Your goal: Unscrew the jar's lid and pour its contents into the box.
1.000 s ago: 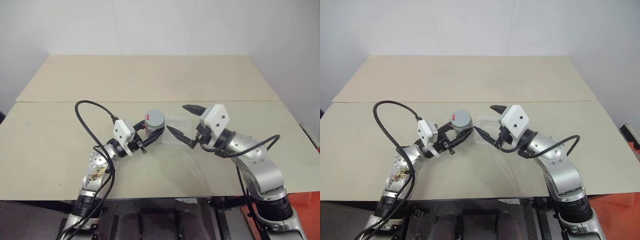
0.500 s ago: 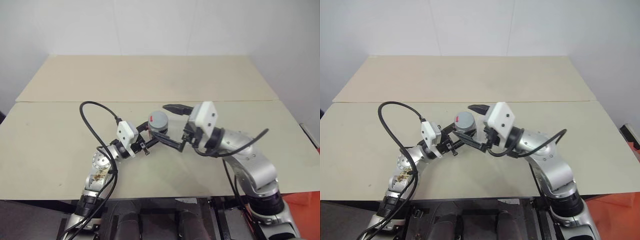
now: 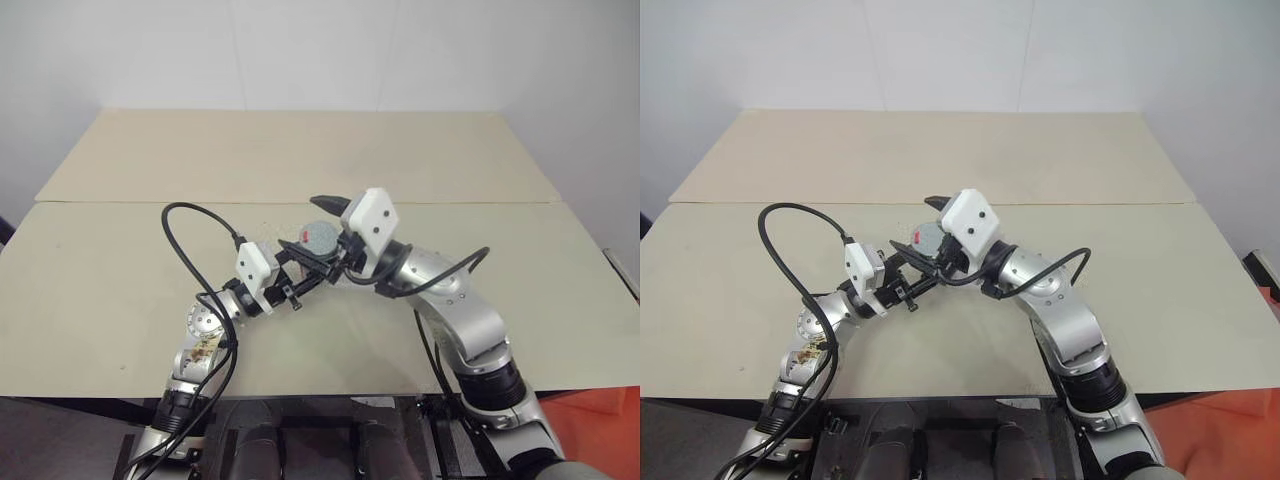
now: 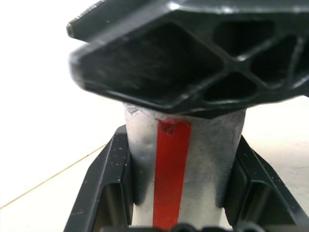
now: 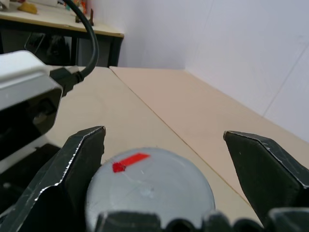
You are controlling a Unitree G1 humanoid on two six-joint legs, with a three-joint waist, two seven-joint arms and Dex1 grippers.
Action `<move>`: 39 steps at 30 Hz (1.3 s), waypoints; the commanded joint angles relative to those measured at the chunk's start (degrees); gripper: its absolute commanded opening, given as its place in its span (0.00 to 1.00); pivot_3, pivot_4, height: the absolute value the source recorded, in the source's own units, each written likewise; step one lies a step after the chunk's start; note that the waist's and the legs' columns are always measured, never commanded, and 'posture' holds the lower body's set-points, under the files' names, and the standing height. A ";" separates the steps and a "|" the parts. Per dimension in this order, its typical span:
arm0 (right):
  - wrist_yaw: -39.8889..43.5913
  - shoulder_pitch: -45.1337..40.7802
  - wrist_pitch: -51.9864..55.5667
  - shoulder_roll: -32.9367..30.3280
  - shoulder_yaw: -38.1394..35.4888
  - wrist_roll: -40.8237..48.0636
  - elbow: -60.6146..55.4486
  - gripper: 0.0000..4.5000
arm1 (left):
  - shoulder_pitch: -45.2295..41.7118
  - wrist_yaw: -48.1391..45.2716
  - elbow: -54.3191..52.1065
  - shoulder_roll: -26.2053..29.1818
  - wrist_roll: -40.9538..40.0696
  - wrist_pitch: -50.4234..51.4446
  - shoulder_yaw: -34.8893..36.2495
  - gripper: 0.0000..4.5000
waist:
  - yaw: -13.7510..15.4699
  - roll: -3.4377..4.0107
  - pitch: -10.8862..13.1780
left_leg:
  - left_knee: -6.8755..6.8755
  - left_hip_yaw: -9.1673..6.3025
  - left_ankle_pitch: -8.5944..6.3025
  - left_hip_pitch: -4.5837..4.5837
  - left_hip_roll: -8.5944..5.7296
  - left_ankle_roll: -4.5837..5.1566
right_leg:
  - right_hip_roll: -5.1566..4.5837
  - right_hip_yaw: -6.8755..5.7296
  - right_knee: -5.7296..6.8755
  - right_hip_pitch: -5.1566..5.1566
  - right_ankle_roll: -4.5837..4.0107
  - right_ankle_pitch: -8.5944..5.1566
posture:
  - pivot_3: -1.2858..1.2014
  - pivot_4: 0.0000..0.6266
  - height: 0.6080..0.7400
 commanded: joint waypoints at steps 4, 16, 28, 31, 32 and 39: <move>0.14 1.89 -1.05 -1.91 -3.16 0.62 -3.92 1.00 | -0.59 -0.21 -0.74 0.17 -0.04 -1.81 0.26 0.43 | 0.00 0.00 0.00 | 0.00 0.01 0.00 0.00 0.00 0.00 | -0.01 0.00 0.00 0.00 0.00 0.00 | 0.52 0.24 1.00; 1.65 5.24 -0.49 -4.56 -4.58 2.46 -7.43 1.00 | -1.21 -0.67 0.29 0.23 -0.11 -2.22 0.20 0.43 | 0.01 0.00 0.00 | 0.00 0.00 0.00 0.00 0.00 0.00 | -0.01 0.00 0.00 0.00 0.00 0.00 | 0.52 0.24 1.00; 3.47 5.14 4.18 -4.39 -6.13 9.17 -8.81 1.00 | -1.01 -0.69 0.31 0.23 0.03 -2.62 0.02 0.43 | -0.01 0.00 0.00 | 0.00 -0.01 0.00 0.00 0.00 0.00 | 0.00 0.00 0.00 0.00 0.00 0.00 | 0.52 0.24 1.00; 3.00 4.94 5.14 -4.44 -6.21 9.76 -9.03 1.00 | -1.06 -0.65 0.33 0.19 0.08 -2.64 -0.02 0.43 | -0.01 0.00 0.00 | 0.00 -0.01 0.00 0.00 0.00 0.00 | 0.00 0.00 0.00 0.00 0.00 0.00 | 0.52 0.24 1.00; 2.85 4.91 5.27 -4.50 -6.12 9.69 -9.07 1.00 | -1.07 -0.64 0.31 0.17 0.09 -2.64 -0.05 0.43 | -0.01 0.00 0.00 | 0.00 -0.01 0.00 0.00 0.00 0.00 | 0.00 0.00 0.00 0.00 0.00 0.00 | 0.52 0.24 1.00; 2.21 4.83 4.91 -4.53 -5.85 9.43 -8.84 1.00 | -1.18 -0.78 0.36 0.23 0.05 -2.66 -0.04 0.43 | -0.01 0.00 0.00 | 0.00 -0.01 0.00 0.00 0.00 0.00 | 0.00 0.00 0.00 0.00 0.00 0.00 | 0.52 0.24 1.00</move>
